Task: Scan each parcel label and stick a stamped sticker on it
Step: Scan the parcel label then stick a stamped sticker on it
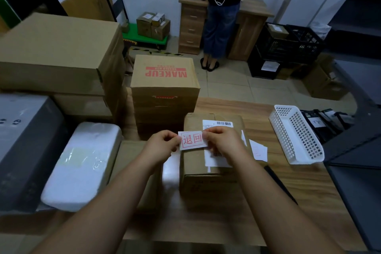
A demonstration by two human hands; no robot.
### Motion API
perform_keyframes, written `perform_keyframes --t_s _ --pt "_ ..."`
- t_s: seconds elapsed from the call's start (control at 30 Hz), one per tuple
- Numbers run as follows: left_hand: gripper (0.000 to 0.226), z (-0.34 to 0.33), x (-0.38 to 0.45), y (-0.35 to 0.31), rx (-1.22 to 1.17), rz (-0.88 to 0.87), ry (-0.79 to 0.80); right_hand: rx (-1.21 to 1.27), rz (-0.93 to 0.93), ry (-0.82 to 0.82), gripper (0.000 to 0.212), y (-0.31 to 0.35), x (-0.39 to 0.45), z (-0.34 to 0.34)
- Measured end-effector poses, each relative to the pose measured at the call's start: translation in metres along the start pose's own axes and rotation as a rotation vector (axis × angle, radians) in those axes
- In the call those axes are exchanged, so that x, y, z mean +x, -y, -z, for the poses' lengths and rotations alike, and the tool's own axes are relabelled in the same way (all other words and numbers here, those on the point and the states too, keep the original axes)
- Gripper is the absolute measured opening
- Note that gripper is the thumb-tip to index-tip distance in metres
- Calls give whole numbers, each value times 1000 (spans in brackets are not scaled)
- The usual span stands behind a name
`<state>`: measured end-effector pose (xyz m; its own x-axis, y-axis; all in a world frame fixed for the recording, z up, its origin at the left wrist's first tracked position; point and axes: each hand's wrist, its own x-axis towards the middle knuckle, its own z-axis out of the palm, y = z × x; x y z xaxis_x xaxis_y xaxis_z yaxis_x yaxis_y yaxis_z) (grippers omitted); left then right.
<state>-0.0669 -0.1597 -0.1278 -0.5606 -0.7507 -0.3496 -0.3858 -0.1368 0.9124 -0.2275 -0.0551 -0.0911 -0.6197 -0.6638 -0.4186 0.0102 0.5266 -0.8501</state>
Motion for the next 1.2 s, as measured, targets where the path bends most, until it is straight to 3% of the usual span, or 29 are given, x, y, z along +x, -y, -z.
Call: perform_keyframes --t_s 0.2,1.03,1.2 --pt "11 -2 19 2 -53 59 -13 -55 12 -25 20 5 16 2" --pt "15 -3 41 13 -68 151 45 -486 148 -165 12 -5 31 -16" --pt "14 -5 41 17 -69 184 79 -607 181 -201 28 -7 23 -11"
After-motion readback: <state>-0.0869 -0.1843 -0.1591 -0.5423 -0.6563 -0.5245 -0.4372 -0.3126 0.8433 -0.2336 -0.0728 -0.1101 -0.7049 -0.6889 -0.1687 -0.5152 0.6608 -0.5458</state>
